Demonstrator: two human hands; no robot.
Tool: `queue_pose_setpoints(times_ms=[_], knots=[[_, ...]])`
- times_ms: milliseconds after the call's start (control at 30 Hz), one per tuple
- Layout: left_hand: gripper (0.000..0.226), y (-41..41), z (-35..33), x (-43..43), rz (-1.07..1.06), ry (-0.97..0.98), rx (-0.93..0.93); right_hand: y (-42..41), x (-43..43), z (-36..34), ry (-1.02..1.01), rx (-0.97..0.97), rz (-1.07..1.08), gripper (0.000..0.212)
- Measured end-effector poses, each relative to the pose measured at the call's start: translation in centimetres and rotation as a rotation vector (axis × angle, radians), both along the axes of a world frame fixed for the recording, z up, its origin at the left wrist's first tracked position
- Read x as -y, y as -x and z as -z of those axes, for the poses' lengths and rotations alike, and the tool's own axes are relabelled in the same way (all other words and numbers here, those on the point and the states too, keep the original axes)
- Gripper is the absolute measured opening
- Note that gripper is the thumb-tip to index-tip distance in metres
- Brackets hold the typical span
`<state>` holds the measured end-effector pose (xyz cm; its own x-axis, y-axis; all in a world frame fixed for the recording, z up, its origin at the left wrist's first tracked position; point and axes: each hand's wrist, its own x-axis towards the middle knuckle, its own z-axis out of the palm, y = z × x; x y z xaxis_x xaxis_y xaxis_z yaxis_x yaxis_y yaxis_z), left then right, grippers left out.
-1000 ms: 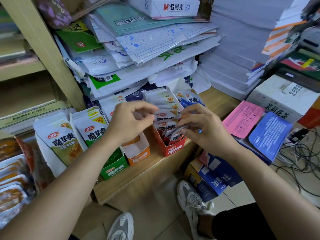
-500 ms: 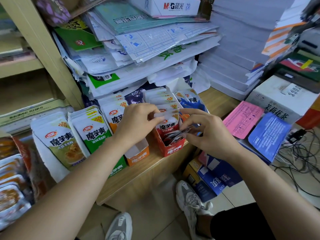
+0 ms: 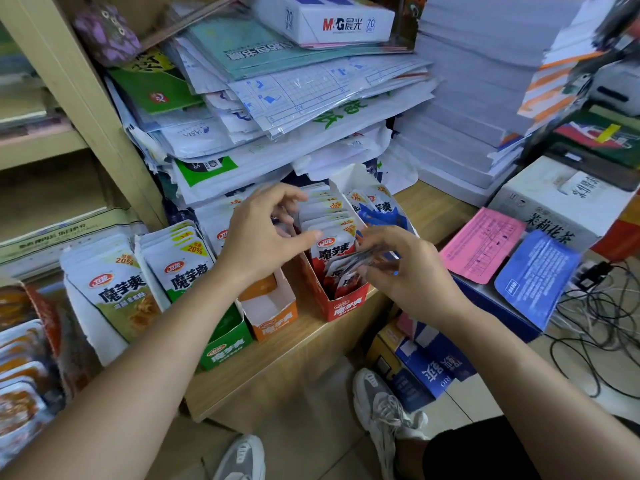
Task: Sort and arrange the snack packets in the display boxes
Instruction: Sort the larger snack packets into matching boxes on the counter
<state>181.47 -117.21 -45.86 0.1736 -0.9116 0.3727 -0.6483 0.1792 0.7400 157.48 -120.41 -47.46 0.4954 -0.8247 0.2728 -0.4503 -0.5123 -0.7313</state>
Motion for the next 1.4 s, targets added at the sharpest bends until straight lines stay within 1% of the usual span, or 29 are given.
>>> queue_pose_setpoints(times_ms=[33, 100, 167, 200, 233, 300, 367, 433, 467, 500, 533, 567, 633, 667, 733, 833, 900, 1000, 1100, 1133, 1167, 1233, 1300, 1333, 1367, 1400], knots=[[0.043, -0.3, 0.1, 0.1, 0.022, -0.028, 0.037, -0.2, 0.0, 0.0, -0.013, 0.003, 0.007, 0.027], [0.030, -0.1, 0.3, 0.3, 0.028, -0.065, 0.080, -0.8, 0.0, 0.0, -0.070, 0.006, 0.029, 0.033], [0.011, 0.4, 0.6, 0.4, 0.002, -0.053, 0.052, -1.5, -0.1, 0.1, -0.131, 0.025, 0.038, 0.042], [0.006, 0.7, 0.6, 0.4, -0.009, -0.048, 0.034, -1.7, -0.1, 0.1, -0.155, 0.038, 0.040, 0.047], [0.011, 1.0, 0.6, 0.4, -0.019, -0.056, 0.018, -1.9, 0.0, 0.1, -0.175, 0.055, 0.039, 0.053], [0.016, 1.2, 0.5, 0.2, -0.005, -0.091, -0.067, -2.1, 0.4, 0.2, -0.234, 0.110, 0.017, 0.066], [0.013, 0.9, 0.3, 0.1, 0.023, -0.126, -0.197, -2.0, 1.0, 0.1, -0.290, 0.142, -0.015, 0.078], [0.011, 0.2, 0.1, 0.1, 0.017, -0.119, -0.339, -1.9, 1.3, 0.0, -0.288, 0.103, -0.038, 0.084], [0.010, -0.2, -0.1, 0.1, -0.019, -0.084, -0.374, -2.0, 1.4, 0.0, -0.282, 0.077, -0.046, 0.086], [0.009, -0.5, -0.1, 0.2, -0.076, -0.032, -0.357, -2.0, 1.5, -0.1, -0.284, 0.059, -0.056, 0.087], [0.009, -0.8, 0.0, 0.3, -0.123, 0.018, -0.297, -2.0, 1.6, -0.1, -0.299, 0.057, -0.070, 0.086], [0.013, -1.0, 0.0, 0.4, -0.142, 0.044, -0.216, -2.1, 1.7, -0.1, -0.311, 0.061, -0.085, 0.084], [0.028, -1.1, 0.6, 0.6, -0.084, 0.025, -0.063, -2.5, 1.9, -0.1, -0.331, 0.076, -0.105, 0.077], [0.031, -1.1, 1.0, 0.8, -0.049, 0.004, -0.010, -2.8, 2.0, -0.1, -0.345, 0.088, -0.100, 0.074], [0.027, -1.0, 1.4, 1.1, -0.040, 0.005, 0.055, -3.7, 2.0, 0.2, -0.353, 0.113, -0.079, 0.070], [0.013, -1.2, 1.5, 1.4, -0.133, 0.088, 0.112, -4.7, 1.9, 1.0, -0.299, 0.121, -0.034, 0.073], [0.005, -1.3, 1.0, 1.2, -0.160, 0.088, 0.108, -5.0, 1.7, 1.5, -0.282, 0.151, -0.029, 0.075], [0.007, -1.5, 0.6, 0.8, -0.150, 0.069, 0.060, -5.0, 1.0, 1.9, -0.274, 0.202, 0.029, 0.068], [0.010, -1.7, 0.8, 0.9, -0.155, 0.105, 0.049, -4.8, 0.4, 2.2, -0.284, 0.236, 0.123, 0.059], [0.015, -1.8, 0.8, 1.0, -0.148, 0.114, 0.067, -4.6, 0.2, 2.3, -0.283, 0.260, 0.140, 0.057], [0.027, -1.7, 0.7, 1.0, -0.122, 0.107, 0.089, -4.4, -0.1, 2.3, -0.286, 0.292, 0.152, 0.054], [0.059, -1.4, 0.2, 1.0, -0.022, 0.020, 0.151, -4.2, -0.9, 2.6, -0.315, 0.332, 0.175, 0.052], [0.088, -0.6, 0.0, 0.8, 0.071, -0.123, 0.235, -4.1, -2.0, 3.4, -0.343, 0.328, 0.187, 0.062], [0.098, -0.1, 0.1, 0.8, 0.095, -0.181, 0.279, -4.2, -2.6, 3.9, -0.343, 0.309, 0.198, 0.070], [0.105, 0.4, 0.3, 0.9, 0.097, -0.216, 0.305, -4.3, -3.2, 4.4, -0.333, 0.271, 0.215, 0.080], [0.105, 0.8, 0.6, 1.0, 0.081, -0.218, 0.305, -4.5, -3.5, 5.0, -0.321, 0.242, 0.223, 0.090]])
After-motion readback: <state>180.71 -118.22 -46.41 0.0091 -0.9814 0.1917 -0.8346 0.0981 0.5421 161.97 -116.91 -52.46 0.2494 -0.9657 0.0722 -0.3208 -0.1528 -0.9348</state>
